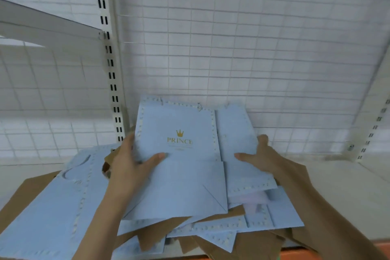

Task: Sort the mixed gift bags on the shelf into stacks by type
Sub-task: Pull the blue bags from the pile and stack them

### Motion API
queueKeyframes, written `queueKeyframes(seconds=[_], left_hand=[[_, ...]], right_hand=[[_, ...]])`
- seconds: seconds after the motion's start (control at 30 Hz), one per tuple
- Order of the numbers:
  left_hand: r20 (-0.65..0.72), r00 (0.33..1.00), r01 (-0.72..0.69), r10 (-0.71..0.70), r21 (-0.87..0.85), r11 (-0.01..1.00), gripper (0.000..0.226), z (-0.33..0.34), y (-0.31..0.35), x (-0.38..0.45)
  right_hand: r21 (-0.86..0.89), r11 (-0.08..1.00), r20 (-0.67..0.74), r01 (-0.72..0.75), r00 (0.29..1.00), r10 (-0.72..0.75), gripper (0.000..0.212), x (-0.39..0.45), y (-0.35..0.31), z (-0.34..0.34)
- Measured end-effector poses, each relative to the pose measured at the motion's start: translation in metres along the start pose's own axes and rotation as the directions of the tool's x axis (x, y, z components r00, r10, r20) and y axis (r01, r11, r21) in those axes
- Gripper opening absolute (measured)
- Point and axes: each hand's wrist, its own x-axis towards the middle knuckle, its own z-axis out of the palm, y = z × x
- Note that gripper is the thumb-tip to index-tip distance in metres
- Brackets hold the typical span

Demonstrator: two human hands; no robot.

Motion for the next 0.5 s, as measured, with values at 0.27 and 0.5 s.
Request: queueKeyframes(seconds=[0.27, 0.5], left_hand=[[0.041, 0.998, -0.036, 0.041, -0.117, 0.993, 0.039, 0.080, 0.024, -0.013], [0.023, 1.000, -0.018, 0.021, -0.129, 0.992, 0.035, 0.217, 0.058, -0.056]], right_hand=[[0.145, 0.966, -0.345, 0.213, 0.926, -0.152, 0.050, -0.026, 0.049, -0.076], [0.222, 0.961, -0.378, 0.165, 0.923, -0.071, 0.046, -0.024, 0.185, -0.135]])
